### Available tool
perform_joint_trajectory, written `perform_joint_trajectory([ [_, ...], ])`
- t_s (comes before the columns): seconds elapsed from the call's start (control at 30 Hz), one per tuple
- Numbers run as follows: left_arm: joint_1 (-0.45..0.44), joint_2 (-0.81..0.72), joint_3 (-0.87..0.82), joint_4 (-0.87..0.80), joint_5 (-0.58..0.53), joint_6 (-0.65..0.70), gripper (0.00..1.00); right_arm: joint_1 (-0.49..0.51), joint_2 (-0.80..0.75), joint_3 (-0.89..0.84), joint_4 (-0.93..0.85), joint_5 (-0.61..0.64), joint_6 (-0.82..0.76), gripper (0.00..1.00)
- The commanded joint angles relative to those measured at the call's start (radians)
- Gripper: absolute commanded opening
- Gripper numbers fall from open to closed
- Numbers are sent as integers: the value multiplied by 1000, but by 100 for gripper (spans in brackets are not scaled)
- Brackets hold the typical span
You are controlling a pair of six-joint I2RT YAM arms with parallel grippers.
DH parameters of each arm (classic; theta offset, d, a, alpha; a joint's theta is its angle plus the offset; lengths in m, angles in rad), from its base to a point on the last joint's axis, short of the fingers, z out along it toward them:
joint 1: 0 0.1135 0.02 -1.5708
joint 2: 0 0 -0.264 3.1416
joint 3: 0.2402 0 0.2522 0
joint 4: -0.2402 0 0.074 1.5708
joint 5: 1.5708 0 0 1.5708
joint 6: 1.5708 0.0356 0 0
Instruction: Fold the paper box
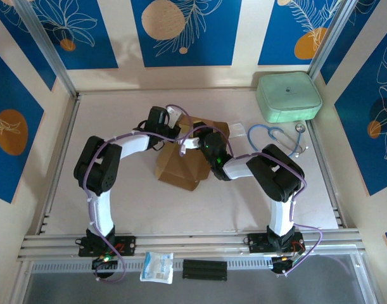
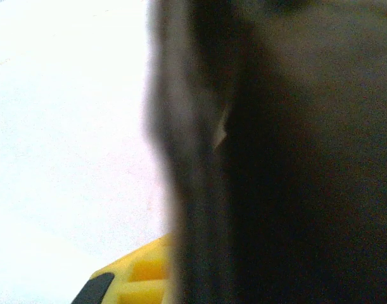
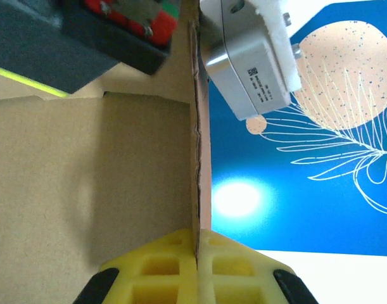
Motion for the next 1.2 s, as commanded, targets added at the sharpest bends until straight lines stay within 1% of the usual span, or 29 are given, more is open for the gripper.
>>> perform_joint_trajectory([
  [0.0, -9, 38, 19, -38, 13, -27, 0, 23, -7, -11, -112, -56, 47, 0],
  [0.07, -10, 34, 12, -35, 13, -31, 0, 29, -14, -13, -137, -51, 58, 2],
  [0.1, -10, 33, 11, -36, 11, -33, 0, 33, -21, -15, -147, -46, 66, 11],
  [0.13, -10, 30, 11, -41, 9, -37, 0, 37, -33, -22, -150, -42, 84, 22],
  [0.2, -10, 21, 8, -50, 0, -43, 0, 46, -72, -36, -171, -48, 145, 37],
  [0.23, -10, 18, 7, -58, -4, -46, 0, 49, -102, -41, -209, -57, 194, 45],
  [0.27, -11, 13, 6, -63, -4, -47, 0, 54, -130, -42, -255, -64, 235, 51],
  [0.37, -12, -5, 3, -89, -9, -53, 0, 68, -244, -25, -487, -95, 390, 68],
  [0.47, -12, -20, -4, -104, -23, -53, 0, 55, -367, 6, -742, -183, 603, 84],
  [0.53, -11, -24, -6, -117, -30, -55, 0, 45, -448, 10, -875, -257, 714, 90],
  [0.67, -12, -36, -11, -131, -29, -61, 0, 39, -581, 19, -1047, -387, 867, 93],
  [0.73, -15, -41, -15, -128, -21, -66, 0, 22, -630, 67, -1145, -448, 1015, 93],
  [0.77, -16, -41, -16, -127, -18, -67, 0, 1, -642, 99, -1191, -498, 1106, 93],
  [0.83, -19, -39, -17, -125, -7, -70, 0, -97, -651, 182, -1287, -675, 1338, 90],
  [0.9, -19, -35, -15, -123, 0, -67, 0, -222, -629, 252, -1334, -906, 1515, 87],
  [0.97, -20, -30, -12, -131, 6, -64, 0, -322, -585, 327, -1373, -1056, 1634, 86],
  [1.0, -21, -30, -9, -136, 8, -62, 0, -360, -559, 374, -1401, -1108, 1673, 84],
  [1.07, -20, -30, -9, -140, 13, -61, 0, -403, -488, 476, -1480, -1136, 1690, 84],
  [1.1, -21, -32, -9, -140, 14, -63, 2, -416, -443, 538, -1531, -1142, 1676, 84],
  [1.17, -21, -38, -7, -144, 15, -65, 9, -433, -357, 645, -1617, -1134, 1650, 83],
])
